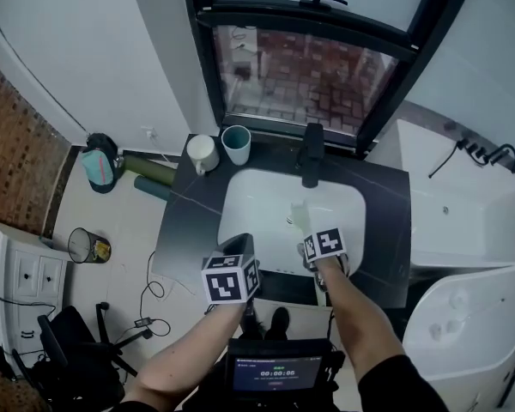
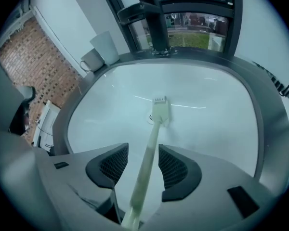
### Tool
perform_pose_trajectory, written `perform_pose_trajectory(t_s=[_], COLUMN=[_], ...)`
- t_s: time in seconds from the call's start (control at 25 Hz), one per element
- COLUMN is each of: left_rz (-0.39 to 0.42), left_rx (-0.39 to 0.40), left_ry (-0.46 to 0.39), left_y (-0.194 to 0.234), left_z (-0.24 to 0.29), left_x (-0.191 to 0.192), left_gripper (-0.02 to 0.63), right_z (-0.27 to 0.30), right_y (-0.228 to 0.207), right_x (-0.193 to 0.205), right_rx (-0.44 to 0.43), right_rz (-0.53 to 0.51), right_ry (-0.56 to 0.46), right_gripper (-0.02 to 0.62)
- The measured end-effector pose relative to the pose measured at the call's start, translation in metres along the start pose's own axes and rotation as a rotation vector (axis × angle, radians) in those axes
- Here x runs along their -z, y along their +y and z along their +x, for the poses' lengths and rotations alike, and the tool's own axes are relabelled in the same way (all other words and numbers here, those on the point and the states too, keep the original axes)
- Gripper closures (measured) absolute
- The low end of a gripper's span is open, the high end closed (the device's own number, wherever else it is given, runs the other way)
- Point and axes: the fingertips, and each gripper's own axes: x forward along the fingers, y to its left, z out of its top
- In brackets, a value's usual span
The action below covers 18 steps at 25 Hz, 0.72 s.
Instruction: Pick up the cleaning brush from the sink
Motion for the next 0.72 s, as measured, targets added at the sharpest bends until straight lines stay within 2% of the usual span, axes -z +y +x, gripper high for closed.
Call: perform_pose_trajectory(t_s=[0.12,0.2,0.24,0.4,0.72], left_rz=[-0.015,-0.015,-0.017,-0.032,-0.033], left_rx=[-0.006,-0.005,-0.004,0.002,0.022], left_ry=[0.006,0.011,0.013,0.022,0.034], left_y=[0.013,0.019,0.021,0.026,0.028], left_z=[0.009,0.011,0.012,0.019,0.02], left_x=[-0.001,-0.001,0.0,0.002,0.008], left_gripper=[0.62,0.62,0.62,0.62,0.62], right_z=[0.018,0.024,0.026,0.032,0.037], right_y=[-0.003,-0.003,-0.004,-0.004,-0.004], right_x=[0.004,0.006,0.005,0.001,-0.001], right_rx=[0.011,0.024,0.024,0.013,0.058], right_rz=[0.0,0.007,0.015,0.036,0.044], right_ry=[0.049,0.063,0.064,0.075,0.084], right_gripper=[0.405,0.488,0.509,0.509,0.518])
